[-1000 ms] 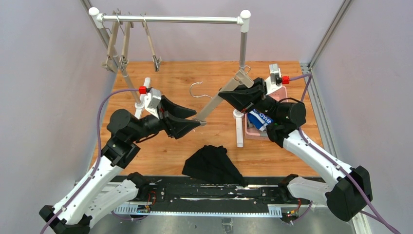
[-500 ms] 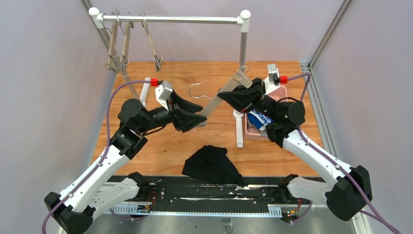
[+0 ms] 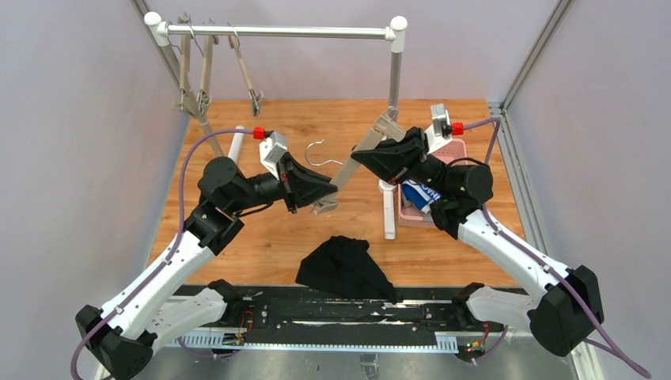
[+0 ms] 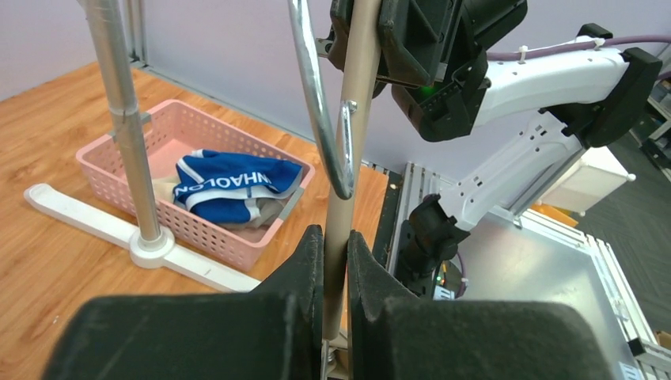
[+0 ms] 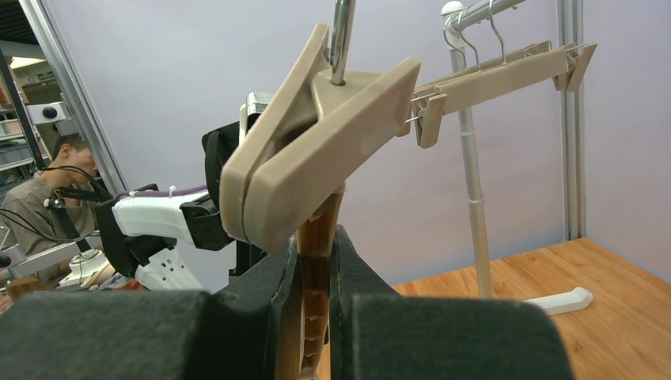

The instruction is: Remove the underwear clipped to the hanger

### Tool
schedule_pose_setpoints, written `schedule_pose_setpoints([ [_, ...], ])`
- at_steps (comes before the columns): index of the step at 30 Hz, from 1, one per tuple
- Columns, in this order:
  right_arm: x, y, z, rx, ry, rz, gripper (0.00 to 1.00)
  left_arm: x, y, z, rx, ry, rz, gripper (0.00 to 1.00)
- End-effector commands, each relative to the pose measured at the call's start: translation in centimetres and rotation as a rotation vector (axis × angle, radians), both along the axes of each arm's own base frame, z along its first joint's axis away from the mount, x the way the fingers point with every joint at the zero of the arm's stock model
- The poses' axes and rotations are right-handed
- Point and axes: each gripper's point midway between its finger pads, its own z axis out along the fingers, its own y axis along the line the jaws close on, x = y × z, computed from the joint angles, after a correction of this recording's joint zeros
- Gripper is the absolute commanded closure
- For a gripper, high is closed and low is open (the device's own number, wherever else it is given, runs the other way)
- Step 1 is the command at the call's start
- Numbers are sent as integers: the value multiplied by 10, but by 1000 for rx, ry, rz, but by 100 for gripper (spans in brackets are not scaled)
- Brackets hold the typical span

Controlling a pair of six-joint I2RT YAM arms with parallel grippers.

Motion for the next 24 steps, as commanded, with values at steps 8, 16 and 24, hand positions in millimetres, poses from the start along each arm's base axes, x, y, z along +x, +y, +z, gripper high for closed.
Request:
schedule_pose_setpoints([
  [8, -9, -5, -1, -2, -41, -40, 38, -8, 17, 27, -37, -39, 79, 100],
  [16, -7, -12, -77, -342, 35, -213, 35, 9, 68, 5, 183, 40, 381, 100],
  [24, -24, -29, -201, -846, 140, -367, 33, 24, 103, -18, 378, 160, 571, 100],
])
